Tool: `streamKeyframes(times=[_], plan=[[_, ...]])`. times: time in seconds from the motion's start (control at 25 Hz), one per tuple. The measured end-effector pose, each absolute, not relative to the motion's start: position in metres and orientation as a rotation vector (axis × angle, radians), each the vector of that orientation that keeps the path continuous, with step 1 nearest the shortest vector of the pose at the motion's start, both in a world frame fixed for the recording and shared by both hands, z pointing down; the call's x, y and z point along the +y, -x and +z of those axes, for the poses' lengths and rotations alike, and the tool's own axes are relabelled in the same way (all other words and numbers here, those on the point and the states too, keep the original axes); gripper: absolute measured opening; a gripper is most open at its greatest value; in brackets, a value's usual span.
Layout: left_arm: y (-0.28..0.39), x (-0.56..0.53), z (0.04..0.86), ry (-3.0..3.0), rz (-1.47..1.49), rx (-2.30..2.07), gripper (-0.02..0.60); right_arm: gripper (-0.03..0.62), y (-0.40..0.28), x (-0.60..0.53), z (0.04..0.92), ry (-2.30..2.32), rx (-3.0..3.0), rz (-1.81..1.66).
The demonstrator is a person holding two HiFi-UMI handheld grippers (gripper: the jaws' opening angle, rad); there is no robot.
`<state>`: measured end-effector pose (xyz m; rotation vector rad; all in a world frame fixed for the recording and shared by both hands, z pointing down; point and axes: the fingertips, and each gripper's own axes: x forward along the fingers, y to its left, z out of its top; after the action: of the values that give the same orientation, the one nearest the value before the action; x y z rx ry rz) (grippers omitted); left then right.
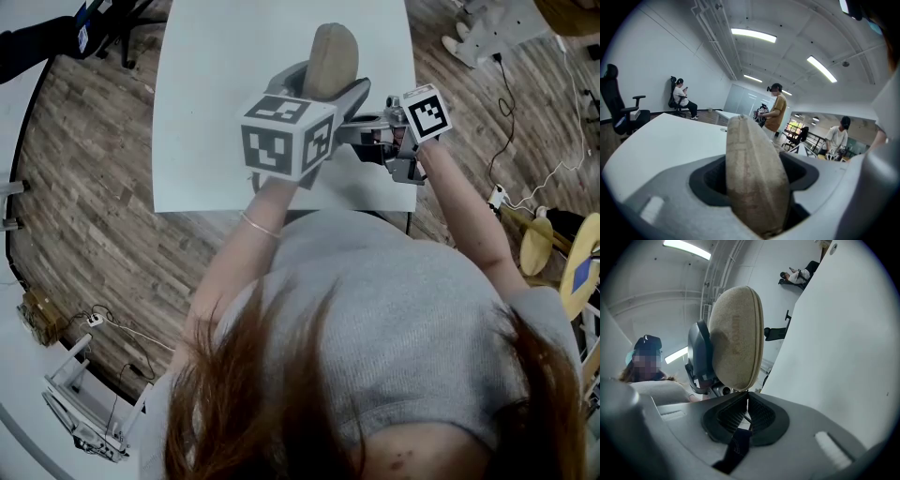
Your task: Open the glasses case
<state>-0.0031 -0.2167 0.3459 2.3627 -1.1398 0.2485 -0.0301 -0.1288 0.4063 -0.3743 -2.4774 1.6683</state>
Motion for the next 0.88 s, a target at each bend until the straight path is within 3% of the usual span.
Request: streamKeyframes(times=[0.36,0.6,0.88], plan=[[0.002,-0.214,0.344,-2.38,0.243,-1.153,0.324,0.009,0.04,-0.103,0.389,0.536,-2.49,1.628],[-0.002,-0.222,0.322,-2.435,0.188,-1.193,0.322,0.003,0.051,0.002,0.426,0.811,-2.209,1.193],[0.014,-0.221,0.329,-2.392,0.182,-1.239,0.324,0.005,0.005,-0.125,0.428,0.059,-2.504,1.425]])
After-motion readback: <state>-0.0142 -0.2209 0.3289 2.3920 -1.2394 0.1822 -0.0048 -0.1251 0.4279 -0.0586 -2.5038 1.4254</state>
